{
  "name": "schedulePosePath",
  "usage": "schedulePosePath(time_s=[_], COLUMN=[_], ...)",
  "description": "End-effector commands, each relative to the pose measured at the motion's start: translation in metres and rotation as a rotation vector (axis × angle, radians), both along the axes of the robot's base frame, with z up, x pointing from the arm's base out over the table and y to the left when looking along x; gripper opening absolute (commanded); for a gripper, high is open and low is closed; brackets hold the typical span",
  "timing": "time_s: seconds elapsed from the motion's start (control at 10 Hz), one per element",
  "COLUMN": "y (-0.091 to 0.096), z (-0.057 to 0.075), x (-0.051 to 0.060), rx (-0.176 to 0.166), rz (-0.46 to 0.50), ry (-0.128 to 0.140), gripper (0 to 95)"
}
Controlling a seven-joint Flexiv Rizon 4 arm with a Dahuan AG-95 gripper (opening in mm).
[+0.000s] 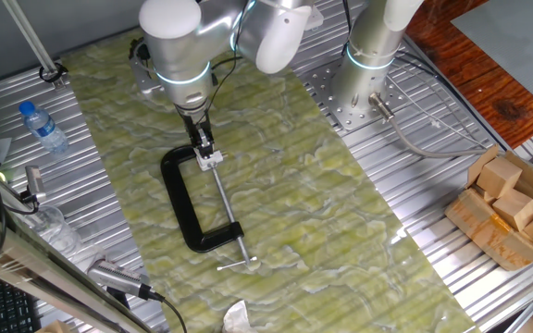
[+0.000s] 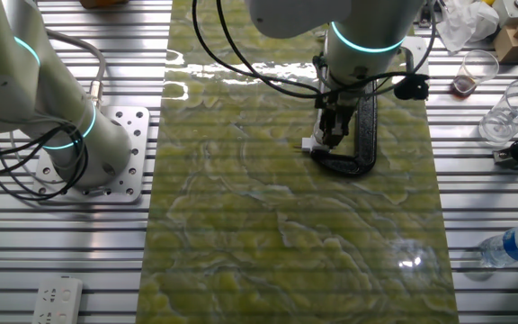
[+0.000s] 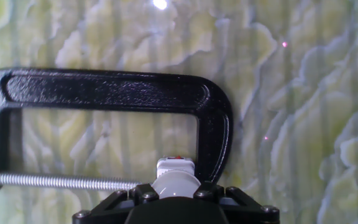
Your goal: Install the light bulb by rotating it
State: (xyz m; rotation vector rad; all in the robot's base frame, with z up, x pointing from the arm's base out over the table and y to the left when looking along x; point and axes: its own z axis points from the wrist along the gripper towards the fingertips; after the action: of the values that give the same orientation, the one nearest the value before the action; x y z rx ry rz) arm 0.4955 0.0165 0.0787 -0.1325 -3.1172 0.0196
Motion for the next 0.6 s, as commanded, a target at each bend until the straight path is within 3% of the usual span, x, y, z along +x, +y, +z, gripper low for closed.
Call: schedulePosePath(time_s=[0.1,0.3,0.4,0.6], y=[0.0004,0.0005,0.0005,0.0005], z=[-0.0004,0.0001,0.0001,0.0001], x=[-0.0003,-0.0003,-0.0003,-0.0003], rx=[-0.001,0.0,0.0,0.002], rz=[0.026,0.037,0.041,0.046], ry=[-0.001,-0.001,-0.002,-0.001], gripper=[38.0,38.0,57.0,57.0])
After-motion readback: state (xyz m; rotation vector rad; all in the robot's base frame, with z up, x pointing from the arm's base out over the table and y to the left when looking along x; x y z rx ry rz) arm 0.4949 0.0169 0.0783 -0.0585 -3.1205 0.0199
